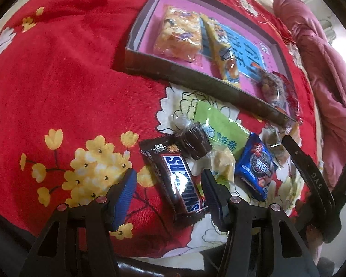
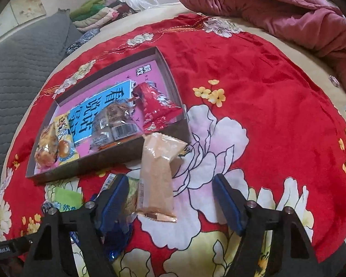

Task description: Organize snacks

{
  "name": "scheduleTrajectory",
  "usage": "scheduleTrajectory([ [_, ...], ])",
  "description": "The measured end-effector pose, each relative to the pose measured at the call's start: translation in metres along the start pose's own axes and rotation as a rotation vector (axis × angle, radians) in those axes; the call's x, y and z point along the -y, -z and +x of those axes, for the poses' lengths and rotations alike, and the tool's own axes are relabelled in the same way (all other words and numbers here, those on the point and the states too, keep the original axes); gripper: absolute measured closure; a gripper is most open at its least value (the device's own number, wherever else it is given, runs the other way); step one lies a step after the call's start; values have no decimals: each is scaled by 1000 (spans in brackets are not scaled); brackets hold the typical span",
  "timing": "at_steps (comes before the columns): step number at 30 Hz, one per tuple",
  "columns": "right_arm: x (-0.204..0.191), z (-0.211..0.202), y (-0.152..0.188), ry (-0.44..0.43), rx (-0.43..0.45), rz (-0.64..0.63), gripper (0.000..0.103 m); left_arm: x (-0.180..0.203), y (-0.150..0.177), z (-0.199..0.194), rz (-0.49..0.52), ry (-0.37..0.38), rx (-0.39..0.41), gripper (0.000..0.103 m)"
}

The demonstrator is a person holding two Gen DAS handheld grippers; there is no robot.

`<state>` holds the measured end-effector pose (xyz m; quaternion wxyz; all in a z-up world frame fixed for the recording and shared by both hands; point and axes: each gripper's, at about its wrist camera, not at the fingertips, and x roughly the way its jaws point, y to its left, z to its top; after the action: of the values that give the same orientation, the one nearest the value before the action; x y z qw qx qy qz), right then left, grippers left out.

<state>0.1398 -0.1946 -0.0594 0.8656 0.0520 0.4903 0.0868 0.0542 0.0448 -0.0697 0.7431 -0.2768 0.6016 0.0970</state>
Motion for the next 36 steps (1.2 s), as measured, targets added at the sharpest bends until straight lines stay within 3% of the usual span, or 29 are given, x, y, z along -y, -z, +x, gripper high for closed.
scheduleTrajectory([
  [7,-8,2,1,24,3,-58,44,15,3,12,11,-115,22,44],
  [13,-19,2,3,28,7,-120,65,34,11,20,81,-214,61,44],
  [14,-21,2,3,19,7,-130,72,35,12,21,82,-215,68,44],
  [19,-23,0,4,0,13,-143,79,32,12,20,69,-185,77,44],
  [21,-20,-1,4,-10,15,-131,80,28,13,18,69,-175,81,48],
  [26,-15,-9,5,-36,26,-109,80,17,19,10,85,-147,86,69],
  [36,-7,-30,7,-80,61,-85,80,-3,29,-10,83,-79,68,72],
])
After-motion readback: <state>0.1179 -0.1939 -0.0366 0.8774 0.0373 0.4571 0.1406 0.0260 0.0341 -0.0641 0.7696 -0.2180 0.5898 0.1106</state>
